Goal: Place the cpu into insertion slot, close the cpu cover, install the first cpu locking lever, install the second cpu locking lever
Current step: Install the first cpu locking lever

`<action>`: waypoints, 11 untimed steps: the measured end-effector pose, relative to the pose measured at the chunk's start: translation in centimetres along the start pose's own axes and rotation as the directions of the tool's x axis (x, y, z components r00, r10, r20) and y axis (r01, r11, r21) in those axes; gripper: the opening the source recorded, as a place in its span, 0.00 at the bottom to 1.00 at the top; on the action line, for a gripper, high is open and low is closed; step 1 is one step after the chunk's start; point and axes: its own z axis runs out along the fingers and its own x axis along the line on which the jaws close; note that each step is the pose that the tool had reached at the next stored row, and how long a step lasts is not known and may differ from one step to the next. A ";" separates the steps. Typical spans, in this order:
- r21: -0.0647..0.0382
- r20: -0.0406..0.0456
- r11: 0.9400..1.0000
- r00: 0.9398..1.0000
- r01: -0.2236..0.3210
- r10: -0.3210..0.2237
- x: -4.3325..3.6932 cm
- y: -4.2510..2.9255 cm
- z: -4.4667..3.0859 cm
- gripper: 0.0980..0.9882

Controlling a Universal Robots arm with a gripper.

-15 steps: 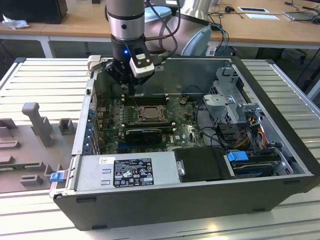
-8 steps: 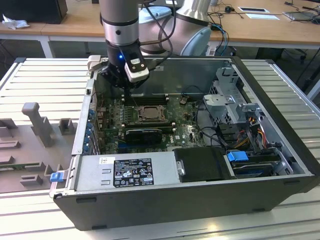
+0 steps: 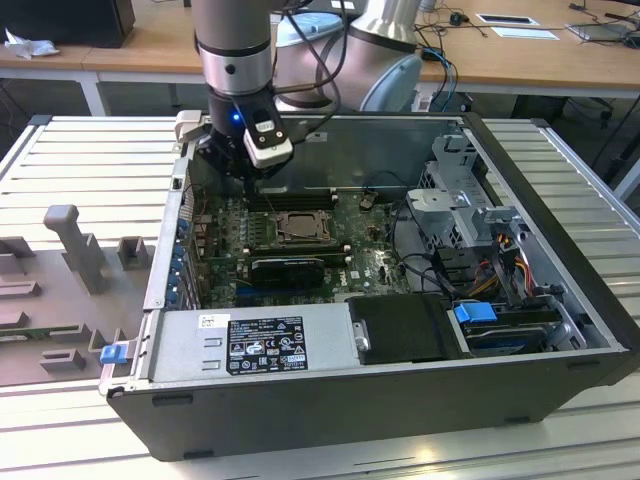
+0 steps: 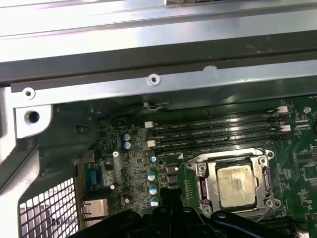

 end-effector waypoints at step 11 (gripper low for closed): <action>-0.003 -0.001 1.000 1.000 0.017 -0.017 0.38 1.70 0.55 0.01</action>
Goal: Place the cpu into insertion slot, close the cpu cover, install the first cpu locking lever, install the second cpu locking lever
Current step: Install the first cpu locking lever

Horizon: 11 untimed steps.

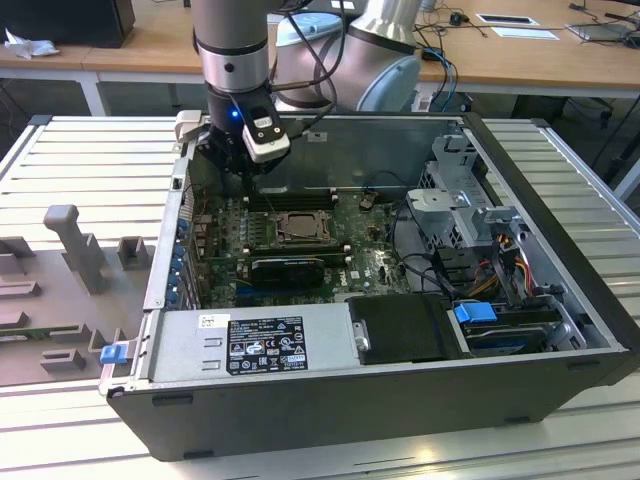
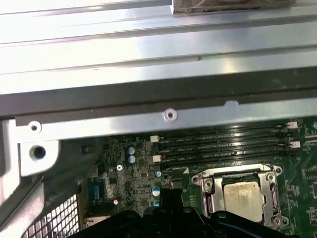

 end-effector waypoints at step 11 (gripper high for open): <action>0.000 -0.001 1.000 1.000 0.007 -0.007 -0.46 0.71 0.12 0.01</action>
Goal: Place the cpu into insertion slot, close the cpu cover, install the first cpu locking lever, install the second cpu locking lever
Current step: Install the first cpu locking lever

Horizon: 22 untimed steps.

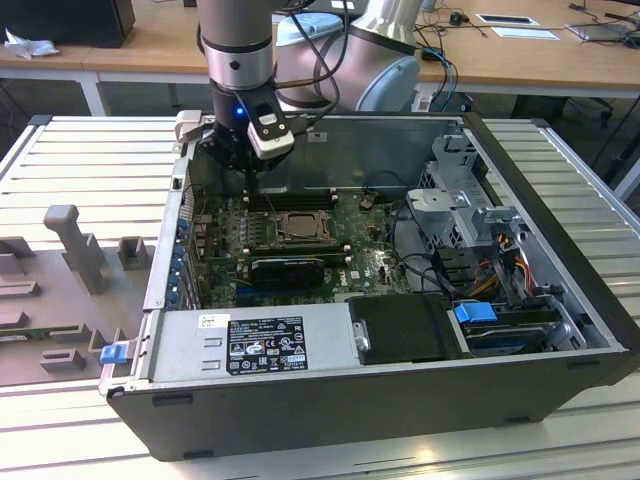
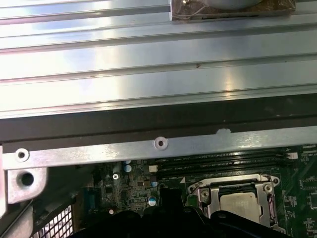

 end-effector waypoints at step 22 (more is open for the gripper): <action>0.000 -0.003 1.000 1.000 0.000 0.000 -1.08 0.13 -0.37 0.01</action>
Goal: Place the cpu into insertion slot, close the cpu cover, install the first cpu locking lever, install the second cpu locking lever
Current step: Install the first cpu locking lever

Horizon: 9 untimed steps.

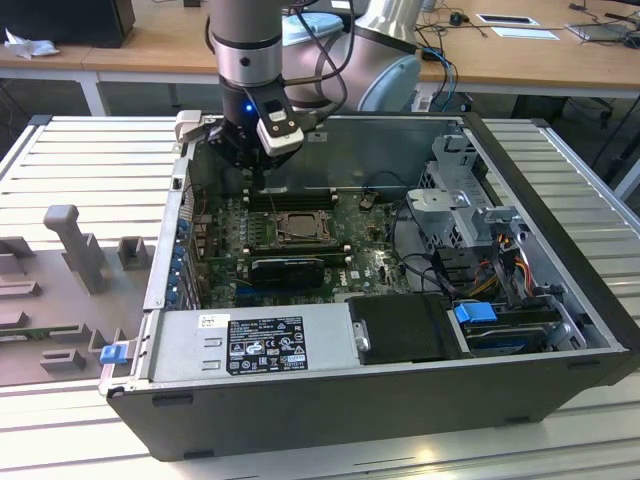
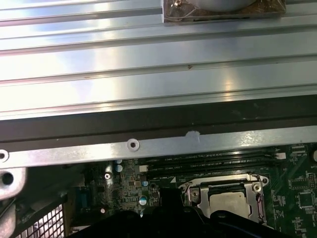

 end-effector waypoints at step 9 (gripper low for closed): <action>0.000 0.000 1.000 1.000 0.000 0.000 -1.04 0.08 0.30 0.01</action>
